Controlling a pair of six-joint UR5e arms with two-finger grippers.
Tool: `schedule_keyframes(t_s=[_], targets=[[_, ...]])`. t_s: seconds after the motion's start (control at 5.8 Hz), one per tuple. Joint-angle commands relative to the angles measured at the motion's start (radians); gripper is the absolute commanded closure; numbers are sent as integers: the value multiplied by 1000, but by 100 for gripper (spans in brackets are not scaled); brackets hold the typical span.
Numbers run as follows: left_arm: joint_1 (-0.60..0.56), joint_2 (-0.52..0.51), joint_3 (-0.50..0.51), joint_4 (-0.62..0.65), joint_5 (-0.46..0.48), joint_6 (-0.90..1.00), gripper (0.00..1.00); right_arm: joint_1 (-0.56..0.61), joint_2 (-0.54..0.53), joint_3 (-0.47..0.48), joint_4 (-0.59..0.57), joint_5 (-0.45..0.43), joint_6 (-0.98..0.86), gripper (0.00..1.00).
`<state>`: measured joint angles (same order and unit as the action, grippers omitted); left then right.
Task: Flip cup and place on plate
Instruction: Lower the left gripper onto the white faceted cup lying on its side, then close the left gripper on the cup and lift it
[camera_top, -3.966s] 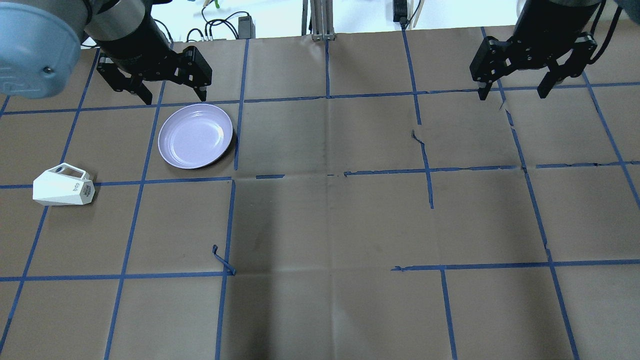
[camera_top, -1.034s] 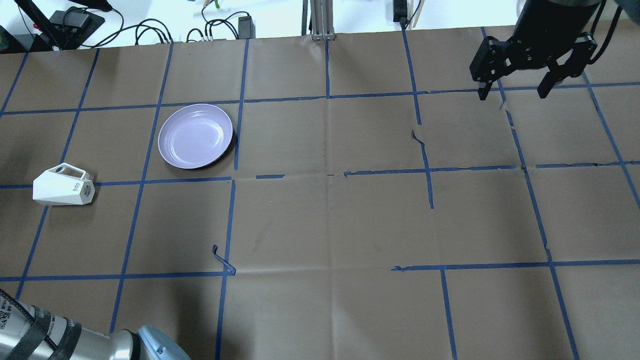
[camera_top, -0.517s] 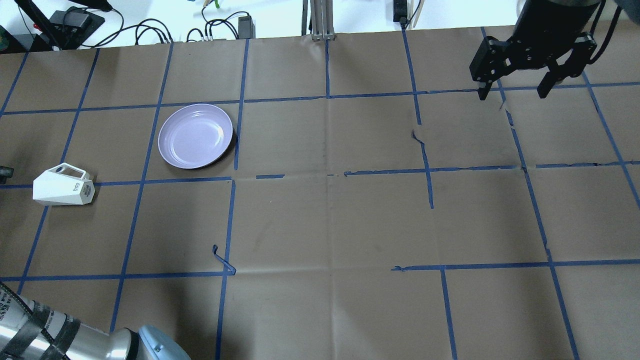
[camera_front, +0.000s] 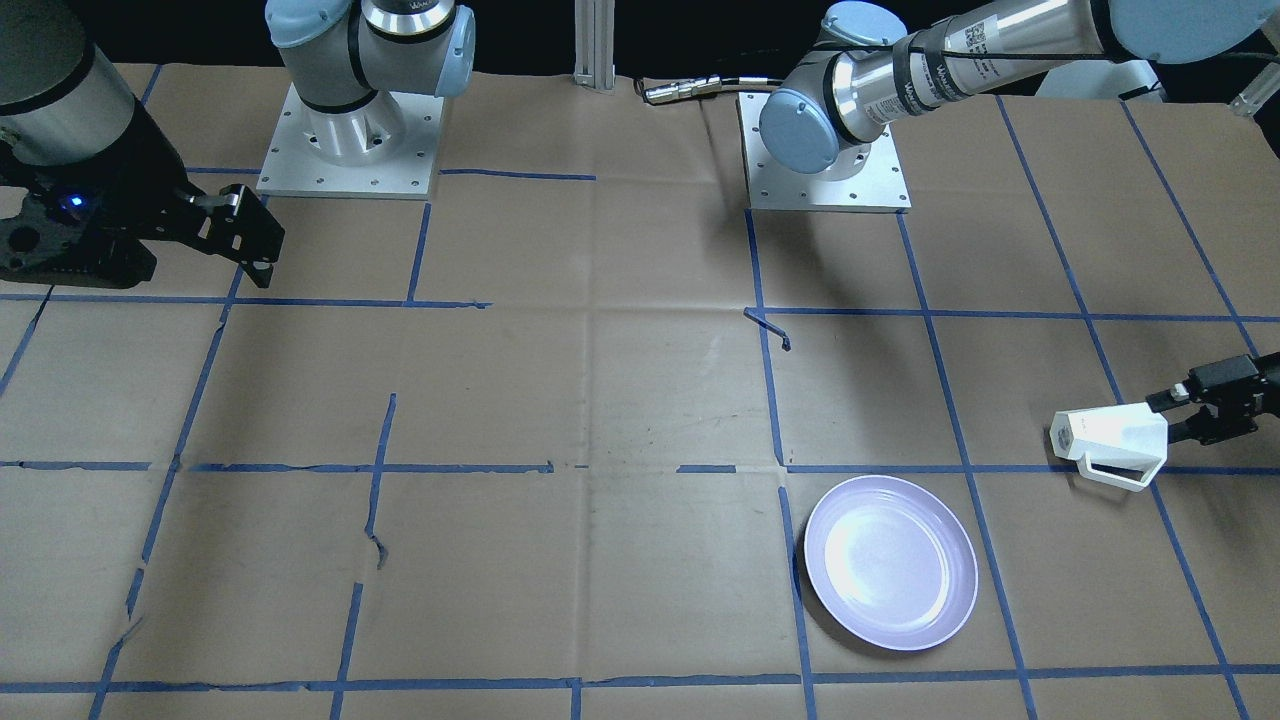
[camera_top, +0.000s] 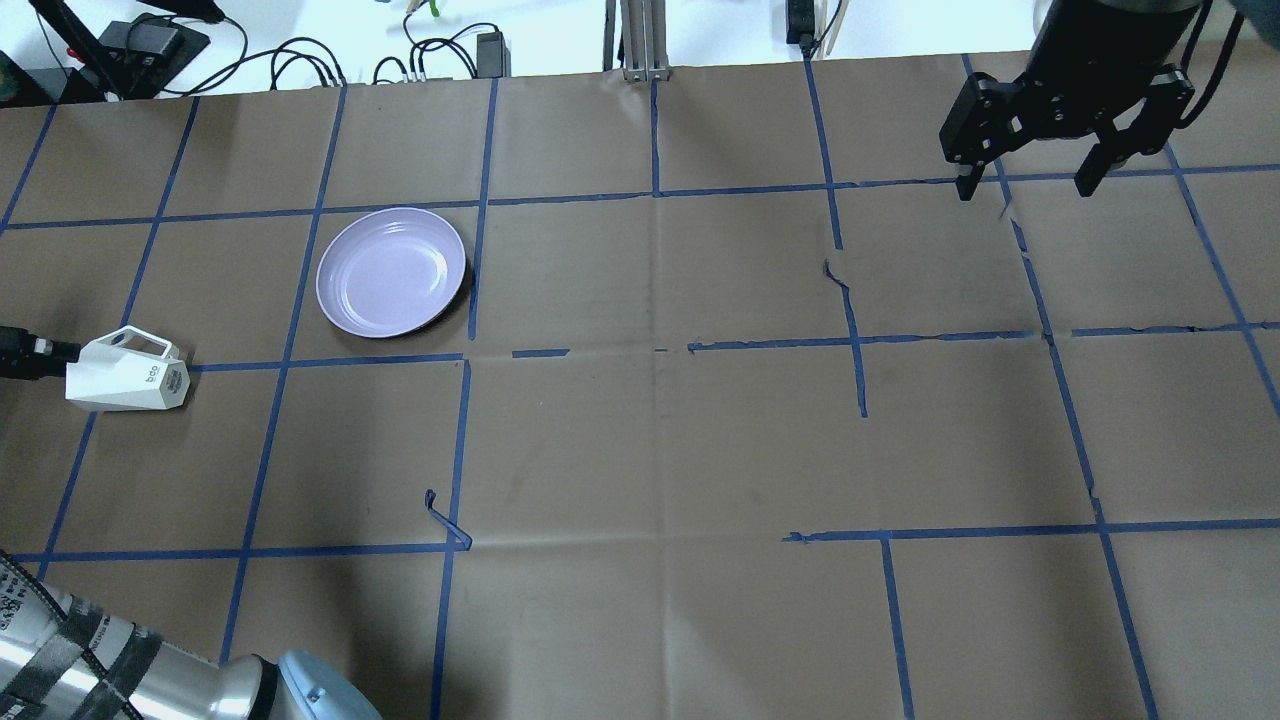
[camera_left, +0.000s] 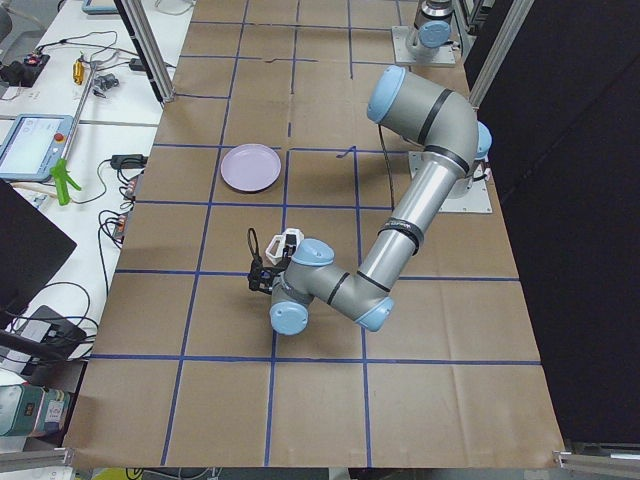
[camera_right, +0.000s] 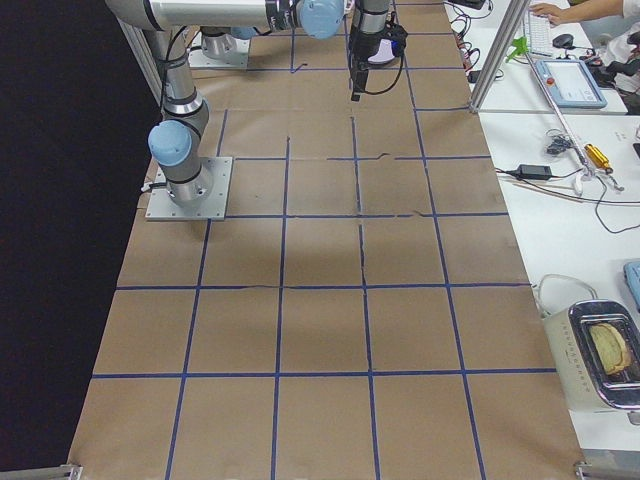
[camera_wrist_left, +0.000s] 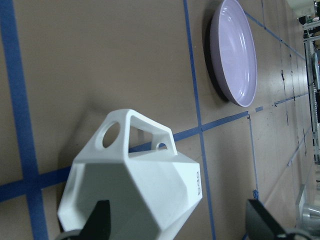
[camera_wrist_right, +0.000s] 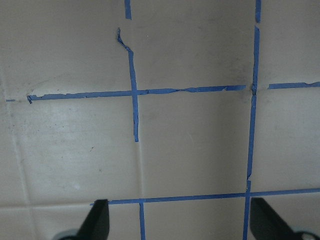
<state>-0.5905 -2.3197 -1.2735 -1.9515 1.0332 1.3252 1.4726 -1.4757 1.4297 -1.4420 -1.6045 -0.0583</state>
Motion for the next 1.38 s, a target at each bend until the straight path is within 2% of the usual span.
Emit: schedule_keyframes(t_s=[0.0,0.17,0.34,0.69,1.03,1.21], targets=[[-6,-1,-10,-70,-27,72,39,0,0,0,0,0,0,0],[-8,5,-9,-96,-28,72,79,0,0,0,0,0,0,0],[-32,29,0,-93,-24,68,98,0,0,0,0,0,0,0],[-92,155,0,-87,-18,-1,100,0,0,0,0,0,0,0],[-210,274,-1,-75,-15,-111,99,0,0,0,0,0,0,0],[-285,311,-9,-10,55,-162,99,0,0,0,0,0,0,0]])
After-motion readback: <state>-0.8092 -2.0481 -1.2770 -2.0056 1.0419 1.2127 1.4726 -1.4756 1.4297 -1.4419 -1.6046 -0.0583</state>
